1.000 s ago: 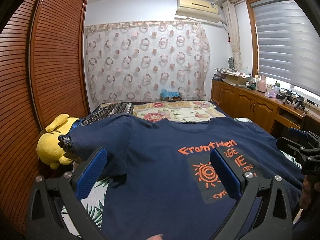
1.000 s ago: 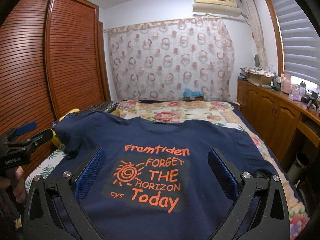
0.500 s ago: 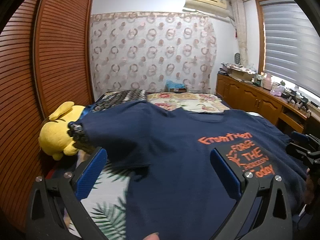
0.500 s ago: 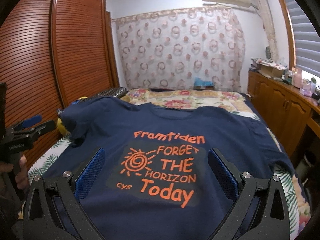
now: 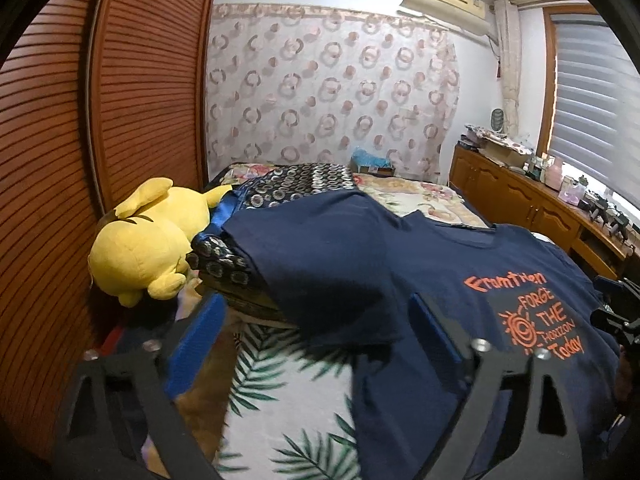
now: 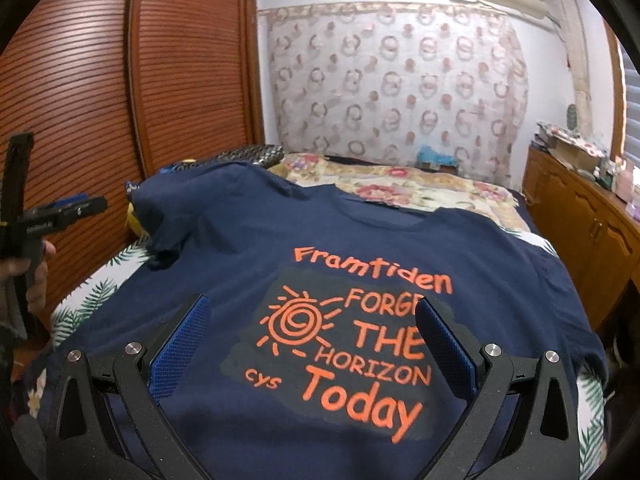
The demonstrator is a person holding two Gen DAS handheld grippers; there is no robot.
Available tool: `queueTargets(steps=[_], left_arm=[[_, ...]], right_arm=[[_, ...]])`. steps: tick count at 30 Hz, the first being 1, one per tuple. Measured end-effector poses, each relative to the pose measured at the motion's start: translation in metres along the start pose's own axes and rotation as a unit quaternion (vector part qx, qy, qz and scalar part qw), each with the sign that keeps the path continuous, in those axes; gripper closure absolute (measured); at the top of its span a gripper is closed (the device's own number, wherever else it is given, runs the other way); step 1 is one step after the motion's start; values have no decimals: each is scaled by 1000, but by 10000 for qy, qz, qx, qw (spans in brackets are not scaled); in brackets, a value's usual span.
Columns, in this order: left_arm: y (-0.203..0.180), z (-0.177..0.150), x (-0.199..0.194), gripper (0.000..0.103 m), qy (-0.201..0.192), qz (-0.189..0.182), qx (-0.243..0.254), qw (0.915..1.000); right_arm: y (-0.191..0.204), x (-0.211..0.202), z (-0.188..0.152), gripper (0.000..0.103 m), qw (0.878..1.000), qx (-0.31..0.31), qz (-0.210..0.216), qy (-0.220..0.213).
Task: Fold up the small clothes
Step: 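Move the left gripper to the shirt side edge and close on it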
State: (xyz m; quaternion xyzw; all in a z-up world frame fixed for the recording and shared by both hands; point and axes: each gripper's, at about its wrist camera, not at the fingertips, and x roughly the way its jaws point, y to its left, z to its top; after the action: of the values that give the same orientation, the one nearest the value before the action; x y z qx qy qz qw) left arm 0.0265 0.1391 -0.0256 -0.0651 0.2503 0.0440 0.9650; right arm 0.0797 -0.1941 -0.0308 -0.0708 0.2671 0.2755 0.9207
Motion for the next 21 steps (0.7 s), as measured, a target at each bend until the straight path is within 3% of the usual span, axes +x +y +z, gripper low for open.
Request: queueTargets(steps=[8, 13, 21], left_arm=[[18, 1, 42, 51, 421, -348, -245, 9982], [23, -5, 60, 52, 578, -279, -337, 9974], [23, 2, 64, 53, 484, -329, -234, 9980]], right_arm=[[-2, 35, 14, 0, 9993, 42, 297, 245], [-1, 54, 17, 0, 9980, -16, 458, 428], [-5, 71, 25, 0, 9967, -77, 629, 512]])
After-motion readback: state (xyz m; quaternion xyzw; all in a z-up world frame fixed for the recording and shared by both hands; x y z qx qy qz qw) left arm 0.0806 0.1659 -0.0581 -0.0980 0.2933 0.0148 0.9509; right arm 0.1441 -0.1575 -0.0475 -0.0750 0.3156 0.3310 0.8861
